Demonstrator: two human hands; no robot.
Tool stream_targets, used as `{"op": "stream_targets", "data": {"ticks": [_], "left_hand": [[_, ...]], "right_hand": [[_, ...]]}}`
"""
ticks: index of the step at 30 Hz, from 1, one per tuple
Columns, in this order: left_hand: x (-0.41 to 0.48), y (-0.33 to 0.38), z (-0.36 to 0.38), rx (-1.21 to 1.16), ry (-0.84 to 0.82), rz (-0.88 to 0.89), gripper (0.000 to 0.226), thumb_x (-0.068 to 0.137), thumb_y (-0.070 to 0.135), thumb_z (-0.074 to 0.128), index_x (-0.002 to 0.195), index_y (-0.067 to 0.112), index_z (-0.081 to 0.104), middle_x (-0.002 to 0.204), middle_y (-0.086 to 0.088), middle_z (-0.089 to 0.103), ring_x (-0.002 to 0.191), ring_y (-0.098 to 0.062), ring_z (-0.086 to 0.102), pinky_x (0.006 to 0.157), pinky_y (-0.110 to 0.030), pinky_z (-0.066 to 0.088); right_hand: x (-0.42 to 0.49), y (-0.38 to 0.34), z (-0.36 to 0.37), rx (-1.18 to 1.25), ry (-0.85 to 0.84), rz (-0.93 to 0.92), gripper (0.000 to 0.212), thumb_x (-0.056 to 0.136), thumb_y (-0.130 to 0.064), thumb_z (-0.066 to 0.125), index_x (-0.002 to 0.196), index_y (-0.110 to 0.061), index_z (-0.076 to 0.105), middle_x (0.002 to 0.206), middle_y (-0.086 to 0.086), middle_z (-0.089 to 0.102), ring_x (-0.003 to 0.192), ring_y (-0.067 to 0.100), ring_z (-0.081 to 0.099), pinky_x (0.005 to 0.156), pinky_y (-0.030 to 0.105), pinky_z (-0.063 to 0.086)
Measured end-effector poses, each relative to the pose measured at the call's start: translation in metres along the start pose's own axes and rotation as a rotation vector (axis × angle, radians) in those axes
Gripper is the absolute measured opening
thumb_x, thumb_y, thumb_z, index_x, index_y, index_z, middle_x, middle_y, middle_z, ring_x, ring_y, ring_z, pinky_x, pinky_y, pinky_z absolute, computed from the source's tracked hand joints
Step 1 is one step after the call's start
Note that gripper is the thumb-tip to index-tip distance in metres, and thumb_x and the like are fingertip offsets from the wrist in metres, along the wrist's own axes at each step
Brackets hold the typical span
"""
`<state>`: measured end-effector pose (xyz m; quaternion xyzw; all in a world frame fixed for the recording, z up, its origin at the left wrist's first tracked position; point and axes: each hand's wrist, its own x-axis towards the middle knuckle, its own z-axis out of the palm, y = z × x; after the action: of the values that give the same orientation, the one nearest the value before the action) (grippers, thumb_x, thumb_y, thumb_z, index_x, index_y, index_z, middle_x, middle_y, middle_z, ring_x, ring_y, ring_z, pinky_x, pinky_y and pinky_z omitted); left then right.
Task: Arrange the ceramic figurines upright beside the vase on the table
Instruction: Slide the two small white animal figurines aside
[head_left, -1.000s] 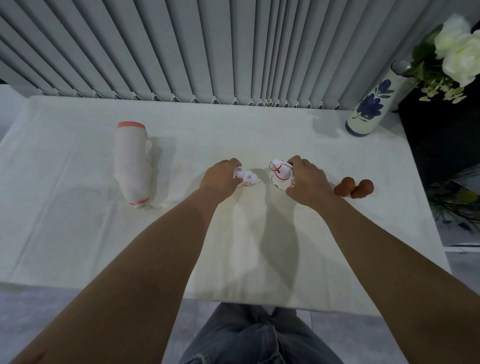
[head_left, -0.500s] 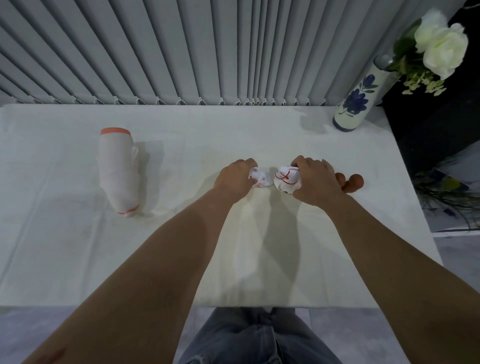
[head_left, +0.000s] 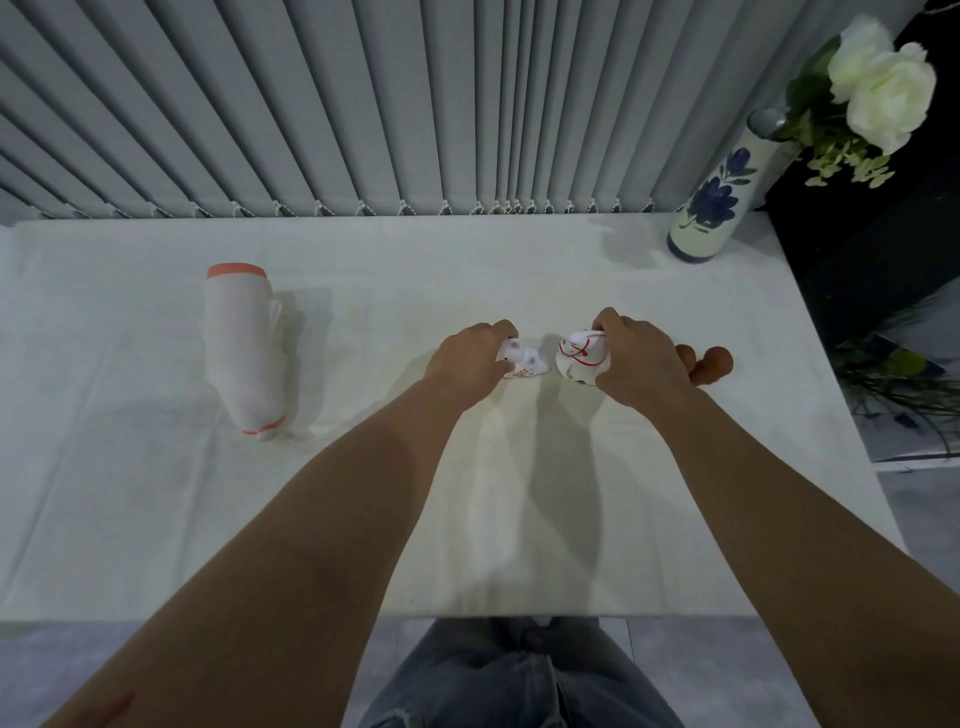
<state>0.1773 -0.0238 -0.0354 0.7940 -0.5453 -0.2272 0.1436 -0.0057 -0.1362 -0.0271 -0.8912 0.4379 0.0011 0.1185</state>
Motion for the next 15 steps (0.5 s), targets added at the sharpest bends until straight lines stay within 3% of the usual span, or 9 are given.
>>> {"op": "stream_targets", "data": {"ticks": [10, 15], "left_hand": [[-0.0048, 0.0053, -0.0018, 0.094, -0.031, -0.017, 0.037, 0.092, 0.016, 0.052, 0.129, 0.015, 0.052, 0.119, -0.012, 0.061, 0.106, -0.034, 0.059, 0.085, -0.038, 0.046], [-0.0100, 0.0083, -0.0038, 0.120, -0.055, -0.061, 0.045, 0.094, 0.016, 0.051, 0.139, 0.017, 0.044, 0.128, -0.013, 0.060, 0.115, -0.032, 0.058, 0.092, -0.039, 0.047]], "right_hand": [[-0.0018, 0.0007, -0.0084, -0.024, -0.052, -0.018, 0.041, 0.078, 0.000, 0.054, 0.117, -0.011, 0.047, 0.103, 0.008, 0.061, 0.083, 0.021, 0.041, 0.077, 0.028, 0.023], [-0.0016, 0.0053, -0.0036, -0.004, -0.052, -0.060, 0.040, 0.075, -0.001, 0.056, 0.112, -0.011, 0.047, 0.101, 0.009, 0.063, 0.083, 0.024, 0.049, 0.100, 0.037, 0.034]]}}
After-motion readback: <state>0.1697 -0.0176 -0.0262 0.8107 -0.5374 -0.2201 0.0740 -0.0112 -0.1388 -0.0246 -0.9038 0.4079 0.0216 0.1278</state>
